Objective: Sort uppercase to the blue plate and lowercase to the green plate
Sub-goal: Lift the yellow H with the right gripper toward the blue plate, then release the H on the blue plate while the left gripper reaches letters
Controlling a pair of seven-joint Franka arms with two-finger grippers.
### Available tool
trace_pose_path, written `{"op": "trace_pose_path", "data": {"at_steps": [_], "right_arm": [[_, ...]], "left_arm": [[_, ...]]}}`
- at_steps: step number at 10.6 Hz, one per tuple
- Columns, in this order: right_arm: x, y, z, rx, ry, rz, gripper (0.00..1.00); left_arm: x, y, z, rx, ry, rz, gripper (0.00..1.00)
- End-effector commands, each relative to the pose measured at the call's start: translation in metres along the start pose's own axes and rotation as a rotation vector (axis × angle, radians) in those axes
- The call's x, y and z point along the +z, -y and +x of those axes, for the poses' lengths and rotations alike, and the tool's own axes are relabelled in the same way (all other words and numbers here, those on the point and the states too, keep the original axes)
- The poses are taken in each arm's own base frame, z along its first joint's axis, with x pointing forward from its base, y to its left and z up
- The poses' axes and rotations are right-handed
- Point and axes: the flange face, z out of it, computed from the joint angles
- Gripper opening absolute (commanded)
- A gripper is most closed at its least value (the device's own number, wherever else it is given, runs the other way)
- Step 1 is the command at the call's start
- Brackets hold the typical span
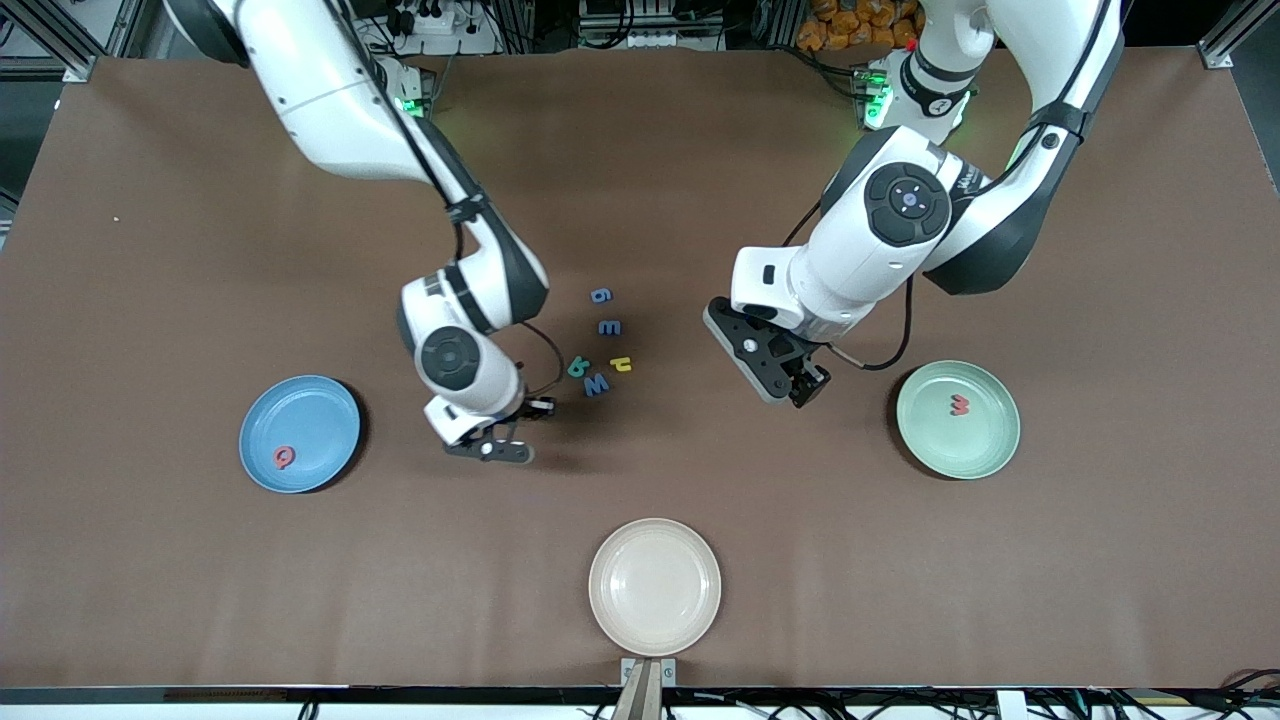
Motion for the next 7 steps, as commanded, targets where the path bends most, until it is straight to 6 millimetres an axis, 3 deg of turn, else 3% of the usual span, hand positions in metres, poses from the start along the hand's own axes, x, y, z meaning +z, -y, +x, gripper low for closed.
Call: {"op": "trace_pose_path", "data": {"at_steps": [1, 4, 7], "right_arm": [[-0.037, -0.063, 0.024, -0.076, 0.014, -0.024, 0.0], [-0.064, -0.164, 0.052, -0.191, 0.05, -0.084, 0.0], [-0.075, -0.245, 0.072, -0.288, 0.049, -0.106, 0.0]], "left_arm": [[-0.007, -0.015, 0.004, 0.022, -0.016, -0.033, 1.0], [-0.001, -0.022, 0.008, 0.042, -0.016, -0.037, 1.0], [0.024, -0.056, 0.023, 0.148, -0.009, -0.038, 1.0]]}}
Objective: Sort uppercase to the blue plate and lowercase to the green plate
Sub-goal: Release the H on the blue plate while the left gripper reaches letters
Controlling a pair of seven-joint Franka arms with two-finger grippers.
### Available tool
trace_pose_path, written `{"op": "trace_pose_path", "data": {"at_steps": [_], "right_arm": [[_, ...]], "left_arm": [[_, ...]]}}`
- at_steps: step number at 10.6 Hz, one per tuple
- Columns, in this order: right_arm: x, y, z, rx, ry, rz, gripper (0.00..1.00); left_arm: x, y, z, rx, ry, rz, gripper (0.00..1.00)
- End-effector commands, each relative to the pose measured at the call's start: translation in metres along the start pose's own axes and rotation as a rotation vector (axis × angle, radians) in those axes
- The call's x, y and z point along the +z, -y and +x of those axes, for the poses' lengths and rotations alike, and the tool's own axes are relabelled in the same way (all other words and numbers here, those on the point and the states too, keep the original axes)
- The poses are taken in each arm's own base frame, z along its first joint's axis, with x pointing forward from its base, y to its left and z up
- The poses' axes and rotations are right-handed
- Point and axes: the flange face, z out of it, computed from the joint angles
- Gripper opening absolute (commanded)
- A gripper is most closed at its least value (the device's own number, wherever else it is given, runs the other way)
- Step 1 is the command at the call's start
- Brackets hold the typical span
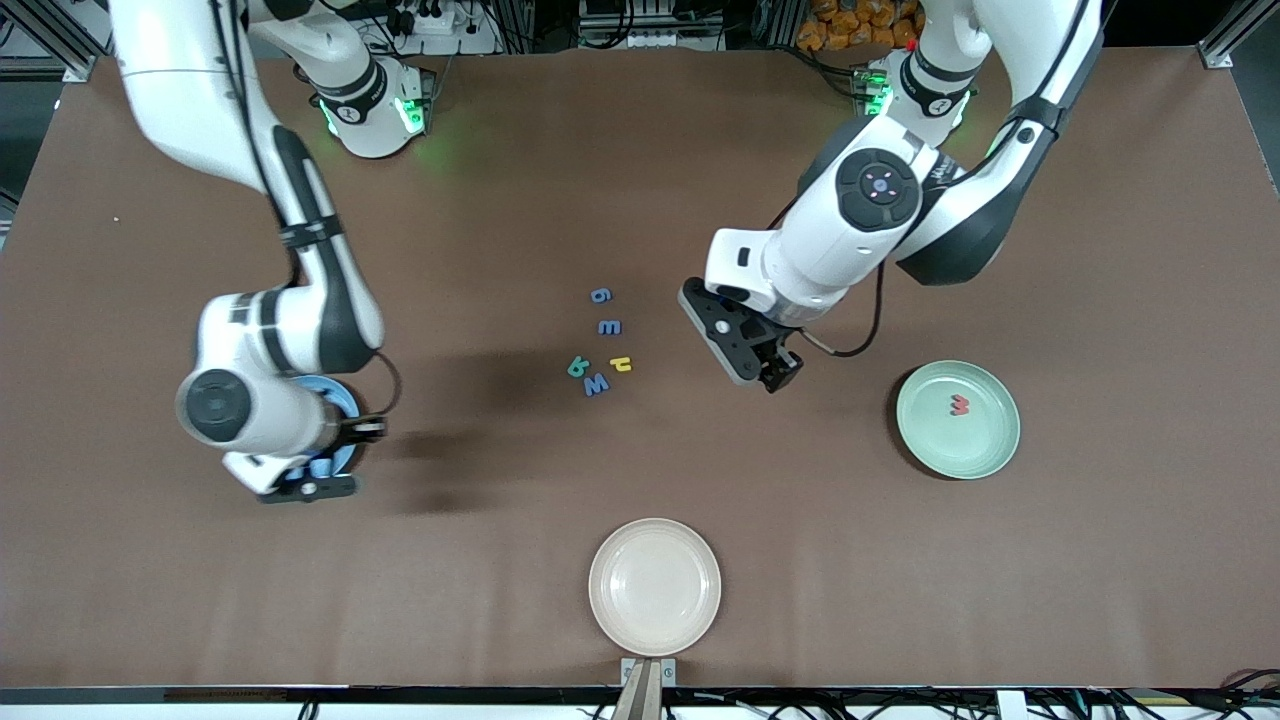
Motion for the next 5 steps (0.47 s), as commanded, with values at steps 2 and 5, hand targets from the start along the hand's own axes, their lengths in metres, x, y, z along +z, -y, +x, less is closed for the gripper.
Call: {"op": "trace_pose_path", "data": {"at_steps": [2, 5], "right_arm": [[-0.004, -0.064, -0.007, -0.089, 0.002, 0.001, 0.0], [0.004, -0.085, -0.01, -0.056, 0.016, 0.008, 0.99]], "left_arm": [[0.031, -0.05, 0.027, 0.173, -0.005, 0.018, 1.0], [0.065, -0.082, 0.053, 0.249, 0.0, 0.039, 1.0]]}}
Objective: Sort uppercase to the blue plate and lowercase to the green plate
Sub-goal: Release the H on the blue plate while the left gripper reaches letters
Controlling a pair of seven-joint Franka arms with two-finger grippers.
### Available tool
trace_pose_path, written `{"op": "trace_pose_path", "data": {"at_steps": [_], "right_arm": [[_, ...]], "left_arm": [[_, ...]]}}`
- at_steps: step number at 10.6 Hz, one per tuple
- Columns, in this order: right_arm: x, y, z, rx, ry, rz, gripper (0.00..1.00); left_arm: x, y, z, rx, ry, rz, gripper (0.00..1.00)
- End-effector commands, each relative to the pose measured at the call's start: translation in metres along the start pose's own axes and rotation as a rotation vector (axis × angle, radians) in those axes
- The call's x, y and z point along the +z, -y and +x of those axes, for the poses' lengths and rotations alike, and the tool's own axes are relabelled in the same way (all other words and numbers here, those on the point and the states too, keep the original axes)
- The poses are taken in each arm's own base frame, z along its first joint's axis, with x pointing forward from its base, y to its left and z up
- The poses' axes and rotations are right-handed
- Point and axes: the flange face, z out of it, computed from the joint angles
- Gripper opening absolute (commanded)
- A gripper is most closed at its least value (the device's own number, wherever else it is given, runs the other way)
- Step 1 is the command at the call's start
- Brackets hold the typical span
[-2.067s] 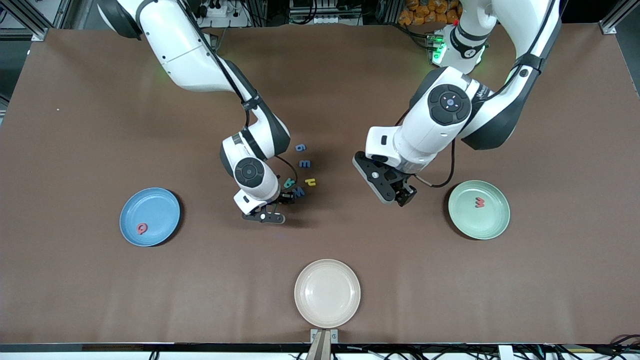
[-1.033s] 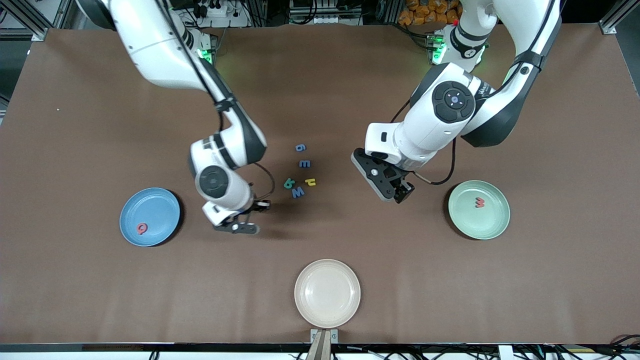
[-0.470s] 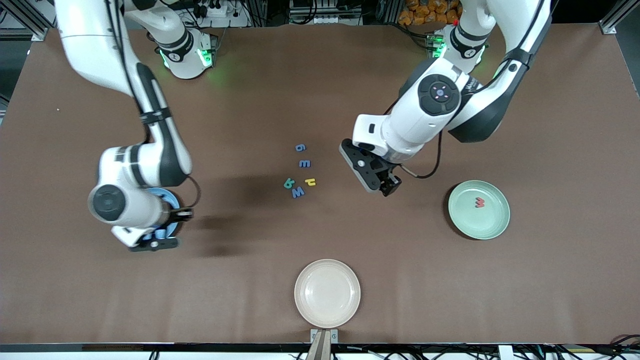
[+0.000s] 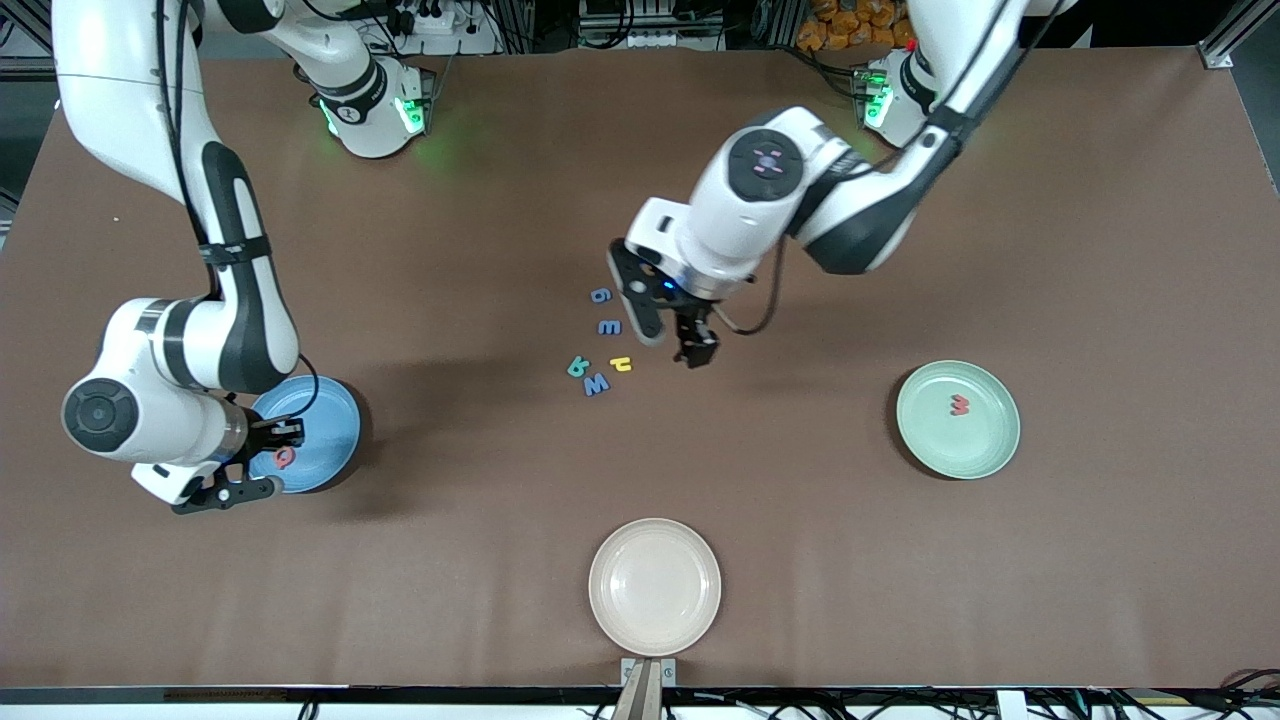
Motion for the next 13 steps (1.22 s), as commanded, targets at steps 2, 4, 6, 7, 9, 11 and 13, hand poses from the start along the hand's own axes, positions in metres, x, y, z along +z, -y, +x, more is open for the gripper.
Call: {"op": "trace_pose_path", "data": {"at_steps": [2, 4, 6, 7, 9, 11, 13], "right_arm": [[-0.001, -0.006, -0.003, 0.003, 0.007, 0.006, 1.0], [-0.001, -0.003, -0.002, 0.001, 0.004, 0.004, 1.0], [0.001, 0.002, -0.001, -0.003, 0.005, 0.004, 1.0], [0.002, 0.004, -0.001, -0.006, 0.008, 0.004, 1.0], [0.003, 0.004, -0.001, -0.006, 0.006, 0.004, 1.0], [0.003, 0.003, 0.0, -0.004, 0.002, 0.002, 1.0], [0.008, 0.003, 0.0, 0.0, 0.008, 0.008, 1.0]], "left_arm": [[0.047, 0.0, 0.024, 0.067, 0.012, 0.048, 1.0], [0.083, 0.002, 0.022, 0.076, 0.025, 0.056, 1.0], [0.104, -0.002, 0.029, 0.096, 0.001, 0.077, 1.0], [0.113, -0.002, 0.03, 0.102, 0.003, 0.09, 1.0], [0.127, -0.005, 0.032, 0.135, -0.013, 0.103, 1.0], [0.14, -0.005, 0.03, 0.182, -0.015, 0.112, 1.0], [0.154, -0.013, 0.03, 0.18, -0.003, 0.097, 1.0]]}}
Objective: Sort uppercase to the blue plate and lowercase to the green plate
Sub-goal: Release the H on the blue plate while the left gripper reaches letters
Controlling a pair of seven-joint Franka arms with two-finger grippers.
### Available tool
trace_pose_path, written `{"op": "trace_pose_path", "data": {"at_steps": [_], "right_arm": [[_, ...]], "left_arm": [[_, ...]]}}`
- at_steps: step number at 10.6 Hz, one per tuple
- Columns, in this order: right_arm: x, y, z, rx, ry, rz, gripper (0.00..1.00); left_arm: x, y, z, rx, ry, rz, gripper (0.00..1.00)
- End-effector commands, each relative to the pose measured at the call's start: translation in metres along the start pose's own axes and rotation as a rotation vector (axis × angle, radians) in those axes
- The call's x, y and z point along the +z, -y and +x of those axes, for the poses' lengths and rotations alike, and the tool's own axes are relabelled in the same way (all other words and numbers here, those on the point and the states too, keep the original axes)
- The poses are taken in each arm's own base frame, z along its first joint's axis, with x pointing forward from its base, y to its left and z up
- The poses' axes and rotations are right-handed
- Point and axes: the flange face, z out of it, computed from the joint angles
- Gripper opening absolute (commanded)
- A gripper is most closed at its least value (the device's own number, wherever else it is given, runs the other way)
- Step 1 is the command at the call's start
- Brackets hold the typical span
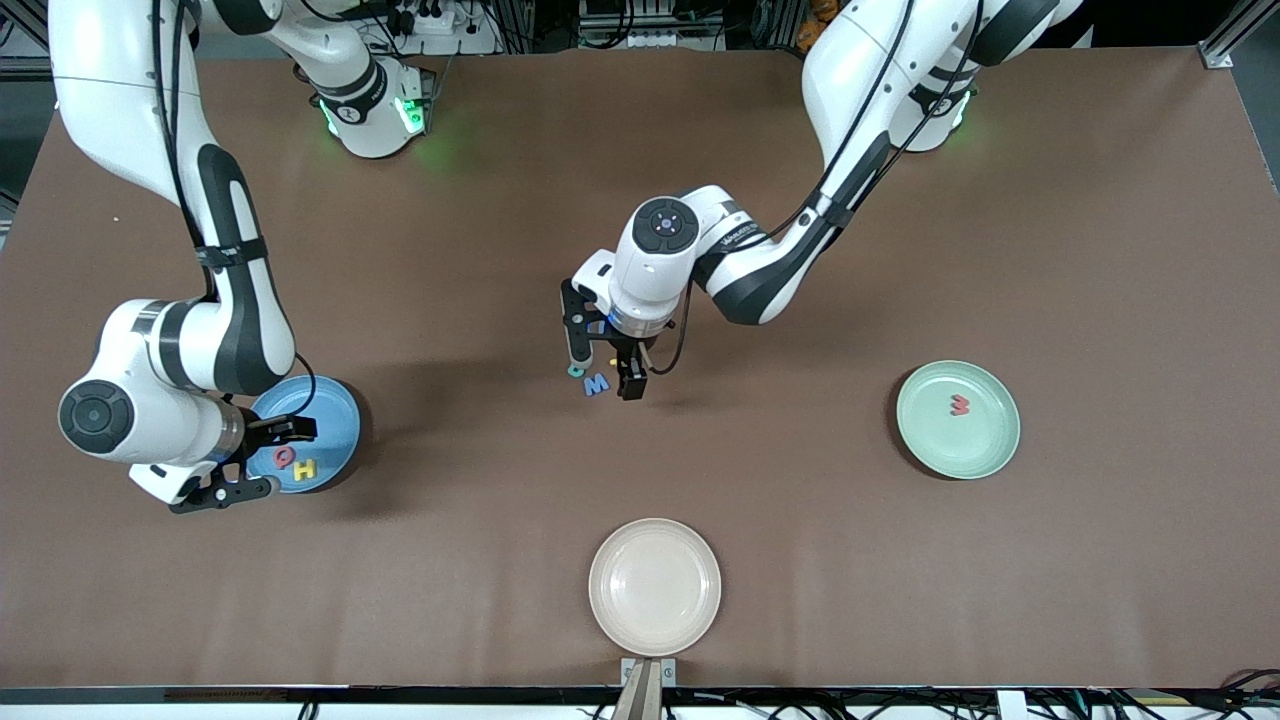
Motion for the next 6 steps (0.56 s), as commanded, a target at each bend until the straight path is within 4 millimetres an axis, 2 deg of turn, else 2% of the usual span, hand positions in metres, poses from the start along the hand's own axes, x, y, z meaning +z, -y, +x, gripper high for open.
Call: {"op": "trace_pose_path", "data": {"at_steps": [1, 3, 6], "right_arm": [[0.006, -0.004, -0.001, 0.01, 0.004, 0.007, 1.0], [0.007, -0.007, -0.002, 0.015, 0.006, 0.009, 1.0], [0.011, -0.007, -0.002, 0.017, 0.01, 0.01, 1.0]], "left_arm": [[0.018, -0.011, 0.008, 0.025, 0.005, 0.005, 1.0], [0.031, -0.015, 0.003, 0.021, 0.02, -0.014, 1.0], [0.04, -0.018, 0.0, 0.04, 0.033, -0.019, 0.94]]}}
